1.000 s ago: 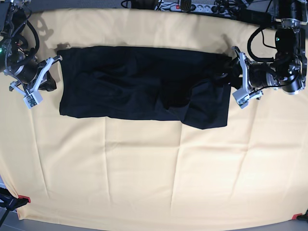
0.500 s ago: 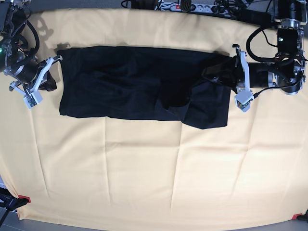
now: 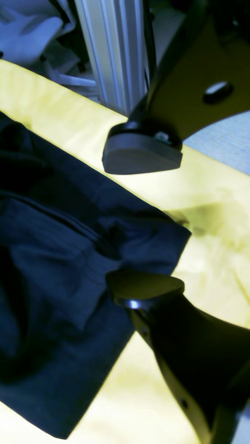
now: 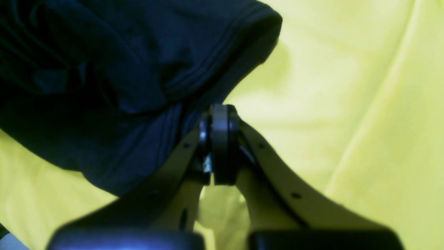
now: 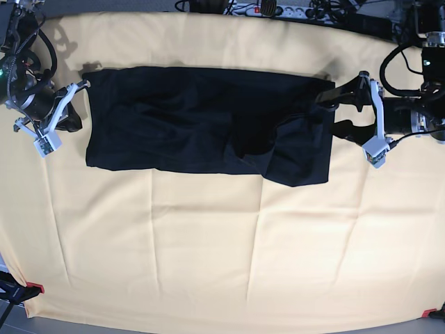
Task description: Fold the T-shirt properly
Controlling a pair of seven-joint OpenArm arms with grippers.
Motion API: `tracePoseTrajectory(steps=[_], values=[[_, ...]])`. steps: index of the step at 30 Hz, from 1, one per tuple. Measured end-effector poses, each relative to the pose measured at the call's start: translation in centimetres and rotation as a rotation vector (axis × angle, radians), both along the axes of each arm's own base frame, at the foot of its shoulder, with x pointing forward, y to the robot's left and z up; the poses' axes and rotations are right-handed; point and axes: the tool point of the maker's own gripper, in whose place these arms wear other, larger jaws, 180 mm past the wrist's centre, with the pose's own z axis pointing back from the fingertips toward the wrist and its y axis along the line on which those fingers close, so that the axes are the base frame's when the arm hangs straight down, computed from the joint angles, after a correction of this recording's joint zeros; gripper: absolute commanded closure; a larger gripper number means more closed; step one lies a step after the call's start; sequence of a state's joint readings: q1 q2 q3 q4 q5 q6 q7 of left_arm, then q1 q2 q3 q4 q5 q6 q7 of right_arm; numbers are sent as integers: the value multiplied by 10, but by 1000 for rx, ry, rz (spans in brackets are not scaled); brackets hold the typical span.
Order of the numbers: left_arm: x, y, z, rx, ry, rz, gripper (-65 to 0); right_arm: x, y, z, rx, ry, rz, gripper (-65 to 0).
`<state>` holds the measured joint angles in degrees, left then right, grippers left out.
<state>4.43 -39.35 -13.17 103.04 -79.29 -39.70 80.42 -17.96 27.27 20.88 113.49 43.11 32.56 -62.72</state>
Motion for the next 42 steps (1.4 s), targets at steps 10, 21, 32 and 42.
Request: tracePoseTrajectory(steps=[10, 21, 32, 42], values=[[24, 13, -11, 102, -108, 90, -447, 5, 3, 5, 18, -40, 1, 0], [-4, -17, -56, 190, -29, -50, -447, 5, 3, 5, 19, -40, 1, 0], [14, -26, -45, 156, -116, -40, -445, 5, 3, 5, 18, -40, 1, 0], [20, -42, -44, 110, -142, -26, 0, 5, 3, 5, 18, -40, 1, 0]])
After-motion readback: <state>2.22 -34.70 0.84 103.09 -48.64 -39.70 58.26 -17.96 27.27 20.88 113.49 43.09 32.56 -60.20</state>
